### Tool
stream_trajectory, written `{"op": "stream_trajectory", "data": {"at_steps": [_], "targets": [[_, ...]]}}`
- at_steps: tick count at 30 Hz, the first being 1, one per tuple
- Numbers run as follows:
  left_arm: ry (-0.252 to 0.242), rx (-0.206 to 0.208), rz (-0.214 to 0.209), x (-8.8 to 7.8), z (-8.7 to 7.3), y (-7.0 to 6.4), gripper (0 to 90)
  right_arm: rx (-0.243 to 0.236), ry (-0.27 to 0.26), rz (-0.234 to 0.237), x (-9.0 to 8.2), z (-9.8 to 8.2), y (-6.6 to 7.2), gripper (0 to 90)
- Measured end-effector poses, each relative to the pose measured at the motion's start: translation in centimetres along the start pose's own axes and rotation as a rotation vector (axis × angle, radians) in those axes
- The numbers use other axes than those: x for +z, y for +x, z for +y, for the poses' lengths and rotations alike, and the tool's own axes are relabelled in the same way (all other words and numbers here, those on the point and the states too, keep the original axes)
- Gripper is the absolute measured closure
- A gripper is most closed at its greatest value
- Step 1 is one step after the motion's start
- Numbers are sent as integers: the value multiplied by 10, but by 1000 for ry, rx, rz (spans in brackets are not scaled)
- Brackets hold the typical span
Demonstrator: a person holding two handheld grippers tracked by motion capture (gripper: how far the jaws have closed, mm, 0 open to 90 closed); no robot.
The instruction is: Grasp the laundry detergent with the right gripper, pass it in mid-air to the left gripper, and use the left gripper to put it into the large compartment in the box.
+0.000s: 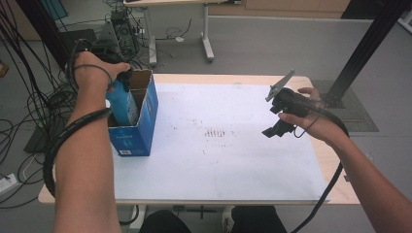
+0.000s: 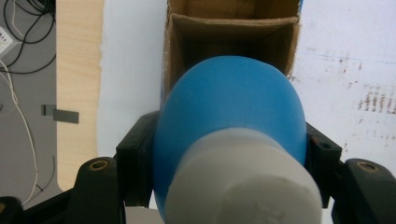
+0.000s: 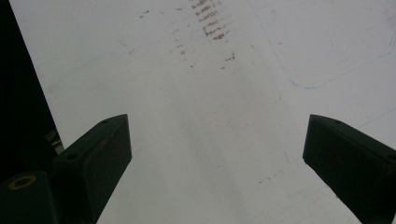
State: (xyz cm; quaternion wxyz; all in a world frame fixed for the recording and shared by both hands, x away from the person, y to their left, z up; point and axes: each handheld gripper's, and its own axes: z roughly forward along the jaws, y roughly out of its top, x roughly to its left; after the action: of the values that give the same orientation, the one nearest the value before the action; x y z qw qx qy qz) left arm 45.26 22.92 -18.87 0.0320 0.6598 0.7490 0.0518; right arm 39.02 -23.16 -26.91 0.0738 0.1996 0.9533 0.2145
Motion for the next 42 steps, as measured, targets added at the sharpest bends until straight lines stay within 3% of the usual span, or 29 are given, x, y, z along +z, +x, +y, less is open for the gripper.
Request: {"op": "stream_trajectory", "data": {"at_steps": [12,19,42], "targets": [[-13,30,29,34,-3,-5,362,6,8,3,2,-1,-1,79],[2,41,18,54,-5,-5,362,3,18,8,6,-1,-1,79],[40,68,37,83,-6,-12,363,17,27,15,15,-11,-4,79]]}}
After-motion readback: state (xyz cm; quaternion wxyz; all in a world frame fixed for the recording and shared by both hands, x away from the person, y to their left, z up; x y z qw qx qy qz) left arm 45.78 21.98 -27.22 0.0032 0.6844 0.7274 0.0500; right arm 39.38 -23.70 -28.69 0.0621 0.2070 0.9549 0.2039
